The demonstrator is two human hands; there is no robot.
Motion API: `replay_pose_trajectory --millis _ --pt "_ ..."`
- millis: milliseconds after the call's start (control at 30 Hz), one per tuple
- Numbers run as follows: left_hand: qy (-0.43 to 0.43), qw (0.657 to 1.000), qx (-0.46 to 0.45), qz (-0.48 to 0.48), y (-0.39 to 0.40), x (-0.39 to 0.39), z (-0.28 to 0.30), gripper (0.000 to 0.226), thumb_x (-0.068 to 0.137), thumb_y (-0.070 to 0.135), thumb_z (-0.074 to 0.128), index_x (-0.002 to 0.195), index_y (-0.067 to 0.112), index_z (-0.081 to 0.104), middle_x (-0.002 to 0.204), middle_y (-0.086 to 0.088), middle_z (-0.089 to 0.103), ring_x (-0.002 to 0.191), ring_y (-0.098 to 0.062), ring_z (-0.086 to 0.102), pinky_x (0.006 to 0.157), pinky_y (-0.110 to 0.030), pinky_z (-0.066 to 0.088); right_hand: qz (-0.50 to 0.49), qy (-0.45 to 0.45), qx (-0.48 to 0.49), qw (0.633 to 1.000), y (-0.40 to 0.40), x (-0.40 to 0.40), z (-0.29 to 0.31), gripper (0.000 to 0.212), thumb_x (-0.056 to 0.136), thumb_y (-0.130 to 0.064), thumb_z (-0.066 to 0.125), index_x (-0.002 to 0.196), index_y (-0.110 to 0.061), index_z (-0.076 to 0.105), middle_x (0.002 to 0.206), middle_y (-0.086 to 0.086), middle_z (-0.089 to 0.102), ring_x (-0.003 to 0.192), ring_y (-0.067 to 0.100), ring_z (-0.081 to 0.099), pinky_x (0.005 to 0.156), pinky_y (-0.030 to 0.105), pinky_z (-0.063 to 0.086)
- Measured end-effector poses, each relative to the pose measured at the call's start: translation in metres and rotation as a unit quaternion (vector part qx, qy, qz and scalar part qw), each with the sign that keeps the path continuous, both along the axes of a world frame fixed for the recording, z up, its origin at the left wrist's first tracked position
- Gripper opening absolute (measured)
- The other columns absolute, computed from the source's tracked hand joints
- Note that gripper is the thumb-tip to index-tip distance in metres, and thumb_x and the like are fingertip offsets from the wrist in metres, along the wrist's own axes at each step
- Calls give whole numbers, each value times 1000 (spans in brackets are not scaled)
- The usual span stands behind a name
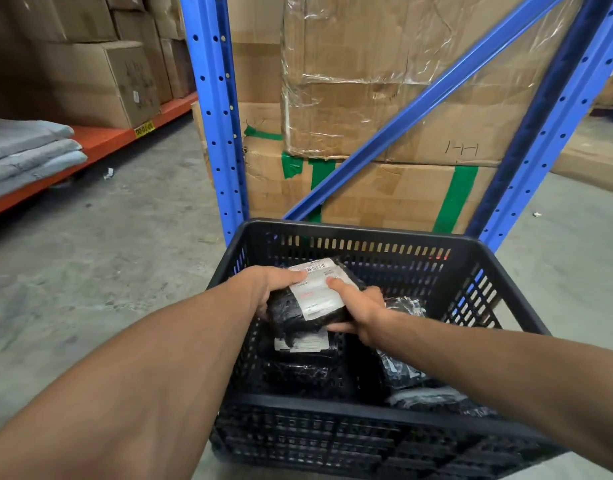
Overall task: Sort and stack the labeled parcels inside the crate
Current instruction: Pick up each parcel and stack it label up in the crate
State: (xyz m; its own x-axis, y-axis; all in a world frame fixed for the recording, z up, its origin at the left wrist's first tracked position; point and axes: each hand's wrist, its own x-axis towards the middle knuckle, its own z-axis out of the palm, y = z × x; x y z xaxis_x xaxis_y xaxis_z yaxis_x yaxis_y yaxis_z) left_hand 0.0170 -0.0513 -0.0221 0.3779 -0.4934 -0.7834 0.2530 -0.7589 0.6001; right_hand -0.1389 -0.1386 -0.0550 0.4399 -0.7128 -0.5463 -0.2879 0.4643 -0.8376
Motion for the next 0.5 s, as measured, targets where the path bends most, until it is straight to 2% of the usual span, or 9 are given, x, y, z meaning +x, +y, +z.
replay_pose_trajectory --millis 67,100,200,267,333,400,500 --pt "-32 999 -5 -19 0 4 -7 59 85 40 71 131 7 58 129 -15 65 117 -32 62 107 -47 46 8 4 12 1000 8 0 -9 71 76 -40 81 128 -3 48 112 16 68 85 30 75 57 38 63" --pt "-60 998 -17 -14 0 8 -11 59 84 35 73 133 5 57 130 -16 64 118 -33 62 107 -47 46 51 36 0 998 9 -3 -11 71 77 -44 80 129 -5 50 111 13 68 87 27 73 61 38 64" --pt "-150 988 -47 -3 7 25 -25 76 78 21 80 143 6 44 138 -16 57 121 -35 58 107 -48 45 208 179 -63 960 9 -14 -21 79 75 -55 76 134 -9 50 126 10 62 111 26 62 88 38 56" --pt "-121 992 -39 -17 10 31 -34 74 82 18 76 147 10 40 142 -13 55 125 -33 56 110 -48 42 232 203 -94 947 9 -17 -31 73 77 -56 73 129 -9 54 132 10 59 116 27 59 100 40 50" --pt "-95 994 -35 -28 13 36 -47 72 86 19 72 149 15 38 144 -10 53 129 -32 53 112 -49 39 232 178 -113 950 12 -14 -35 60 81 -54 70 121 -12 56 129 8 59 110 23 61 98 38 51" --pt "-95 994 -41 -20 14 41 -57 83 87 25 71 155 25 24 154 -8 41 137 -32 44 115 -49 35 228 152 -137 952 16 -9 -37 60 86 -52 64 127 -11 51 128 6 60 112 23 59 99 38 50" --pt "-62 996 -67 15 12 40 -63 91 87 31 70 156 37 11 157 -3 37 134 -30 47 108 -49 43 207 159 -214 941 11 -8 -38 52 93 -48 52 128 -10 45 116 4 61 103 21 61 93 40 53"
